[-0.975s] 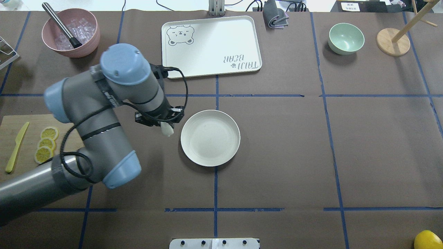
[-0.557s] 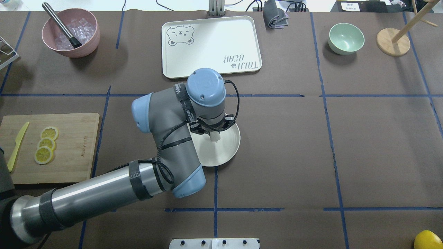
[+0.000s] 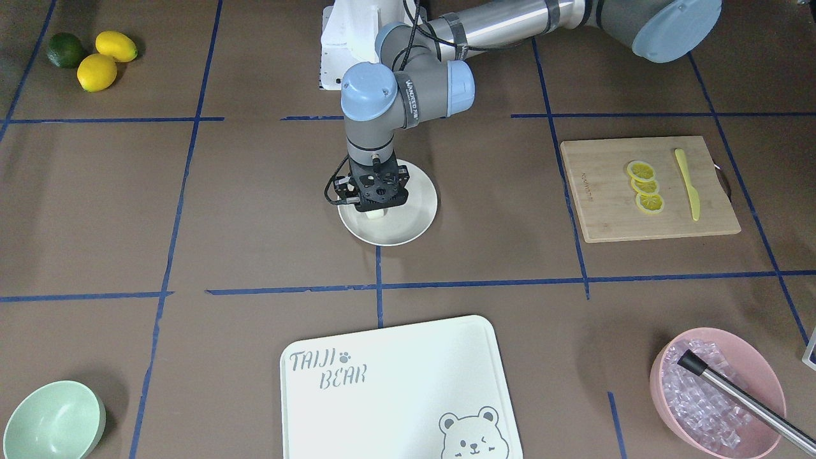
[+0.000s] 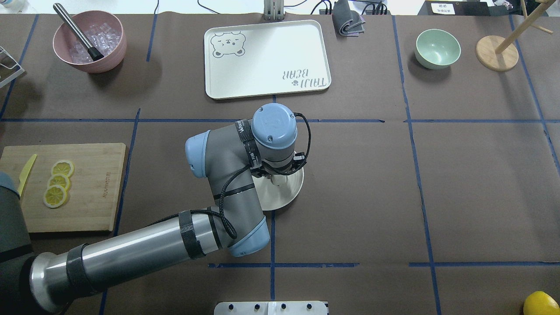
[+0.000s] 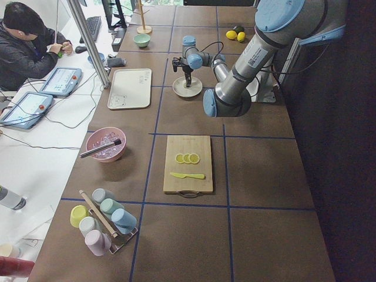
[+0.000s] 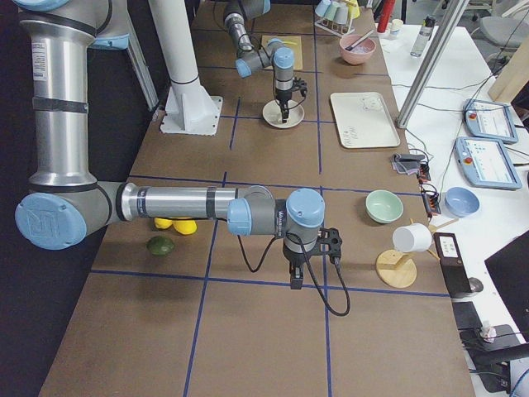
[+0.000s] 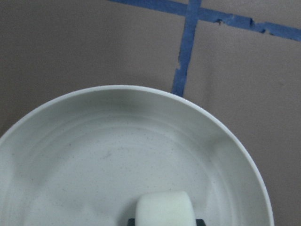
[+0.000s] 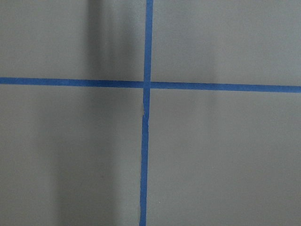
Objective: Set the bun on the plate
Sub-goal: 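Carry the bun with the left gripper over the white plate and lower it, then open the left gripper and withdraw the left arm toward the board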
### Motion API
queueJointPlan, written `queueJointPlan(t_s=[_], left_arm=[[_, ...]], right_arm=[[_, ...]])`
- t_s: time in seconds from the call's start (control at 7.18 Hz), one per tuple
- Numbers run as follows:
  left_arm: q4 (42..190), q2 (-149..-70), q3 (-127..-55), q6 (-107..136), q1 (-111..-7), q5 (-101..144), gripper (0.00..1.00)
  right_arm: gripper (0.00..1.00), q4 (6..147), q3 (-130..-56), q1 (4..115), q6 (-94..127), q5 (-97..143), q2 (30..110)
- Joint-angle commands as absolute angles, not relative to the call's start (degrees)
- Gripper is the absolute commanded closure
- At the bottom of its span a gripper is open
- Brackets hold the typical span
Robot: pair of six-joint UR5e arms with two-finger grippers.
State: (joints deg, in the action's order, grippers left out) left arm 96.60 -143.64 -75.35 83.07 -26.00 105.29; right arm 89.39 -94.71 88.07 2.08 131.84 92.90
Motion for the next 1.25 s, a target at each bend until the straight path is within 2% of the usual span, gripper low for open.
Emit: queueJointPlan(t_s=[0.0,0.28,0.56,0.7,0.84,1.11], left_arm=[[95.72,-143.70,-77.15,81.49,-26.89,105.73,0.00],[84.88,-141.18,-86.77,72.31,-31.79,112.28,0.00],[77.65,-123.50,-107.47,55.99,-39.85,119.32,0.00],[72.82,-117.05,-115.06,43.37,-46.25,122.40,0.00],[69.47,-111.41,-118.70,31.84,-52.50,125.82,0.00],[69.17,-101.56,-119.01,9.79,-66.55,131.54,0.00]], right_arm=[[0.00,89.38,-94.75,88.07,2.11,131.84,92.81],[0.00,89.38,-94.66,88.07,2.02,131.84,92.90],[0.00,89.38,-94.57,88.07,1.93,131.75,92.81],[0.00,89.38,-94.57,88.07,1.93,131.75,92.81],[0.00,89.38,-94.57,88.07,1.93,131.75,92.81],[0.00,89.30,-94.57,88.07,1.93,131.75,92.90]])
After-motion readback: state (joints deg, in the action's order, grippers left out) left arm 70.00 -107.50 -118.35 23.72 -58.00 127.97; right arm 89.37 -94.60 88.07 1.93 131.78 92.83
